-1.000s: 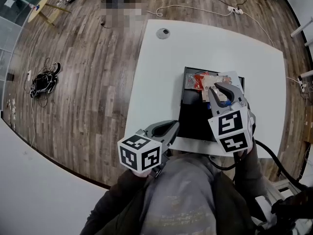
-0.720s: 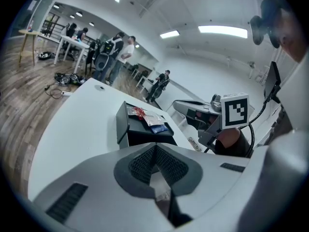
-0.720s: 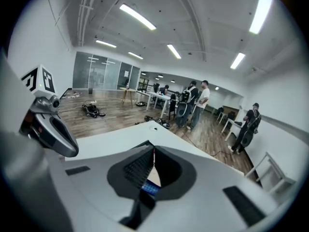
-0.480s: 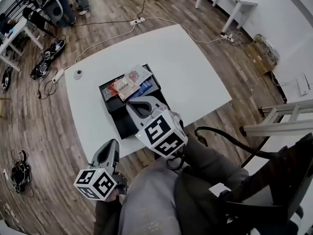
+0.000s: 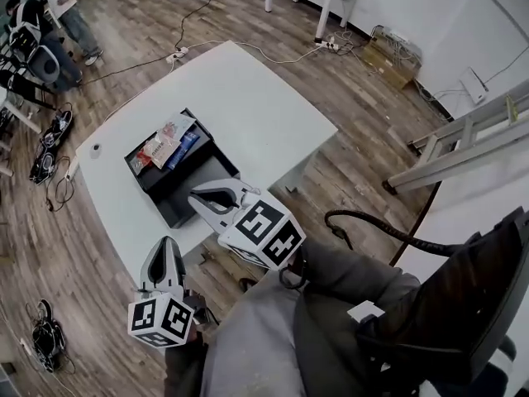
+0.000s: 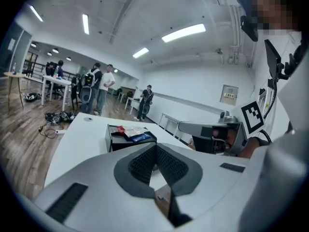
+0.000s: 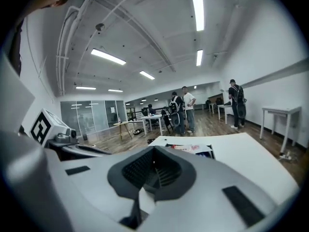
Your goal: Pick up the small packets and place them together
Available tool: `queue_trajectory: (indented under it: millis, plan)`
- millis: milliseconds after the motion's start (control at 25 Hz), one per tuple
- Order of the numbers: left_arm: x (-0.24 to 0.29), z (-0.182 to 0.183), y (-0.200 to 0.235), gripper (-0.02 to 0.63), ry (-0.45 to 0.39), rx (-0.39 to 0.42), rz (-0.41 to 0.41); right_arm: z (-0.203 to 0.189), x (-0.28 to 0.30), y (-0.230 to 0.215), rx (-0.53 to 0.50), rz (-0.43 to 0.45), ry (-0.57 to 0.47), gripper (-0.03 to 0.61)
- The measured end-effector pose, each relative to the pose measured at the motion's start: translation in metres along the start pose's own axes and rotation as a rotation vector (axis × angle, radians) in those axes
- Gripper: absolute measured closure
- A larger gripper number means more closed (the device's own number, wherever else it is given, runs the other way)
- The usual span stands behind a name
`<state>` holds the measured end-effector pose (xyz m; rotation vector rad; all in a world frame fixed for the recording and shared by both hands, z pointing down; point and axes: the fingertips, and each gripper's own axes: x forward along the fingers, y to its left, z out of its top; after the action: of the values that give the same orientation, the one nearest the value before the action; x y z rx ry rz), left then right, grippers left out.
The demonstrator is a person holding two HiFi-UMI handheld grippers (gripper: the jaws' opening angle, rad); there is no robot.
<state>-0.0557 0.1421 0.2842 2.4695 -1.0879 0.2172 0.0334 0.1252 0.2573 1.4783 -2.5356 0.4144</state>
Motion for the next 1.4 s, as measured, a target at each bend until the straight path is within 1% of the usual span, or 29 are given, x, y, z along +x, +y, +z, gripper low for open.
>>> queue_trajectory:
  millis: [160, 240, 320, 400, 560, 680, 840, 1200, 1400]
  plan:
    - [0.031, 0.019, -0.044, 0.621, -0.090, 0.064, 0.035, -0.005, -0.037, -0.029, 0.072, 0.038, -0.045, 0.574]
    - [0.027, 0.033, -0.044, 0.621, -0.124, 0.096, 0.063, 0.002, -0.037, -0.024, 0.090, 0.051, -0.063, 0.574]
    - [0.018, 0.042, -0.031, 0.621, -0.144, 0.123, 0.101, 0.009, -0.028, -0.015, 0.086, 0.057, -0.079, 0.574]
    - [0.018, 0.042, -0.027, 0.621, -0.149, 0.133, 0.125, 0.010, -0.025, -0.017, 0.082, 0.058, -0.091, 0.574]
    - [0.021, 0.046, -0.033, 0.621, -0.149, 0.136, 0.127, 0.013, -0.025, -0.020, 0.059, 0.060, -0.089, 0.574]
    - [0.014, 0.052, -0.028, 0.621, -0.147, 0.150, 0.146, 0.016, -0.016, -0.010, 0.056, 0.089, -0.084, 0.574]
    - [0.018, 0.046, -0.019, 0.621, -0.147, 0.151, 0.164, 0.010, -0.001, -0.007, 0.038, 0.121, -0.065, 0.575]
    - [0.032, 0.041, -0.033, 0.621, -0.139, 0.153, 0.119, 0.007, -0.008, -0.019, 0.030, 0.100, -0.061, 0.575]
    - [0.034, 0.042, -0.036, 0.621, -0.139, 0.159, 0.109, 0.007, -0.011, -0.022, 0.024, 0.095, -0.063, 0.575]
